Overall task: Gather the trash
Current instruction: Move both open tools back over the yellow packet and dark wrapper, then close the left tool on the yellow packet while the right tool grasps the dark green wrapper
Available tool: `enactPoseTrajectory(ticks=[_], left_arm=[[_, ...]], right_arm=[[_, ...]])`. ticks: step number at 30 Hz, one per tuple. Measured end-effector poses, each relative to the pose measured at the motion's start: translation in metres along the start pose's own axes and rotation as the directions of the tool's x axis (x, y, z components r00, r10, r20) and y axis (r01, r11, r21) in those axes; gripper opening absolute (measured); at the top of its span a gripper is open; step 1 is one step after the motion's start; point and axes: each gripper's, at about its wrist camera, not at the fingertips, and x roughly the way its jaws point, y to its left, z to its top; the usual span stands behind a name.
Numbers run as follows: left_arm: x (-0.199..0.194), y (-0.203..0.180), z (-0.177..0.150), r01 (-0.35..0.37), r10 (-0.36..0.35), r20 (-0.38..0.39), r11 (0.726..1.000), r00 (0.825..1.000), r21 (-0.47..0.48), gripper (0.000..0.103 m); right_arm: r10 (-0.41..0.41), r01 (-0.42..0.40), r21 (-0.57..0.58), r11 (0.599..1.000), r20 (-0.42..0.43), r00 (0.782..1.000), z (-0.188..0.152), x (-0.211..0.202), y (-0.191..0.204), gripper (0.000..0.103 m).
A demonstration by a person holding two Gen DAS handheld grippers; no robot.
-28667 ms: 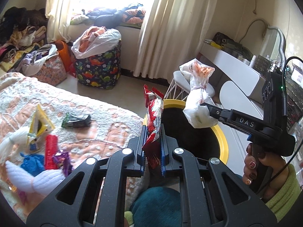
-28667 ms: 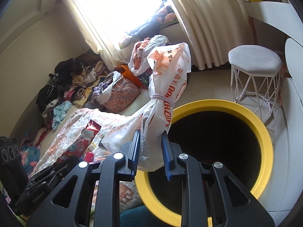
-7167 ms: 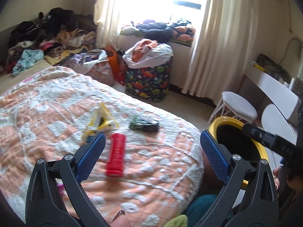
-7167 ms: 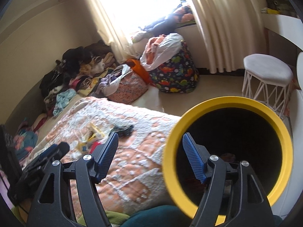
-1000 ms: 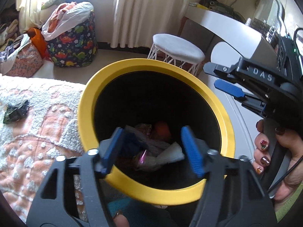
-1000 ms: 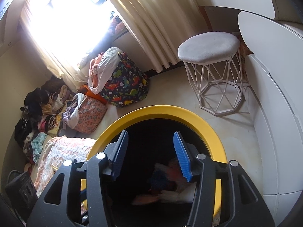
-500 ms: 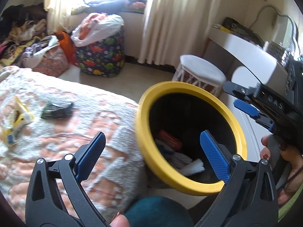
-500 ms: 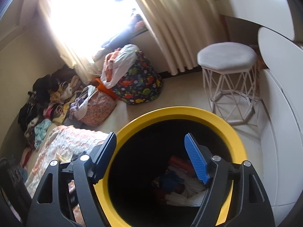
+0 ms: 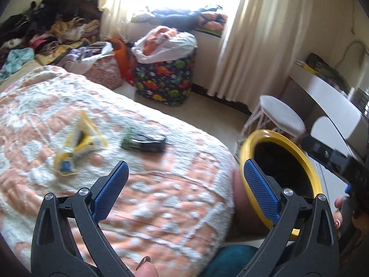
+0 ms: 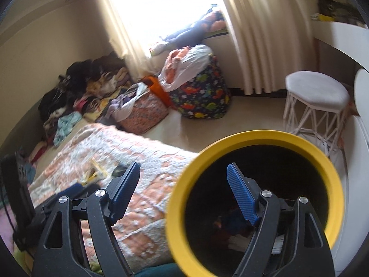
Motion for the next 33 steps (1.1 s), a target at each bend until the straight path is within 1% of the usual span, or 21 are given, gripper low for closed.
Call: enactPoseTrajectory(ticks=[3, 7, 10, 14, 18, 19, 23, 26, 29, 31, 33], left_arm=[[-0.004, 0.022, 0.004, -0.032, 0.032, 0.016, 0.999, 0.999, -0.036, 0.092], [-0.007, 0.052, 0.004, -0.098, 0.1, 0.03, 0.992, 0.994, -0.081, 0.092], [-0.006, 0.081, 0.003, -0.131, 0.136, 0.022, 0.982, 0.991, -0.132, 0.092], [-0.001, 0.112, 0.004, -0.162, 0.166, 0.012, 0.971, 0.986, -0.174, 0.092], [0.005, 0.14, 0.002, -0.194, 0.197, -0.006, 0.958, 0.98, -0.212, 0.092], [0.006, 0.144, 0.001, -0.194, 0.197, -0.011, 0.956, 0.98, -0.221, 0.092], [0.019, 0.16, -0.004, -0.163, 0.161, -0.028, 0.954, 0.986, -0.253, 0.079], [0.028, 0.162, -0.009, -0.134, 0.127, -0.043, 0.956, 0.991, -0.259, 0.071], [0.035, 0.162, -0.013, -0.121, 0.111, -0.056, 0.957, 0.992, -0.263, 0.069], [0.038, 0.161, -0.016, -0.115, 0.103, -0.059, 0.956, 0.993, -0.268, 0.064], [0.039, 0.16, -0.02, -0.115, 0.103, -0.058, 0.959, 0.993, -0.26, 0.064]], right_arm=[[0.019, -0.02, -0.035, 0.999, -0.018, 1.0, -0.001, 0.007, 0.02, 0.075], [0.042, -0.046, -0.078, 0.996, -0.048, 0.998, -0.002, 0.021, 0.046, 0.075], [0.055, -0.063, -0.103, 0.993, -0.079, 0.995, -0.002, 0.035, 0.062, 0.075], [0.08, -0.097, -0.123, 0.988, -0.138, 0.987, -0.004, 0.059, 0.085, 0.075], [0.072, -0.104, -0.162, 0.981, -0.194, 0.978, -0.008, 0.084, 0.104, 0.075], [0.071, -0.107, -0.165, 0.98, -0.209, 0.975, -0.008, 0.092, 0.107, 0.075], [0.065, -0.107, -0.142, 0.984, -0.271, 0.96, -0.01, 0.126, 0.115, 0.075], [0.064, -0.099, -0.103, 0.99, -0.301, 0.951, -0.009, 0.15, 0.115, 0.075], [0.067, -0.091, -0.06, 0.994, -0.323, 0.944, -0.008, 0.172, 0.114, 0.072], [0.076, -0.095, -0.041, 0.995, -0.331, 0.94, -0.007, 0.184, 0.115, 0.072], [0.065, -0.082, -0.034, 0.996, -0.343, 0.937, -0.009, 0.195, 0.116, 0.071]])
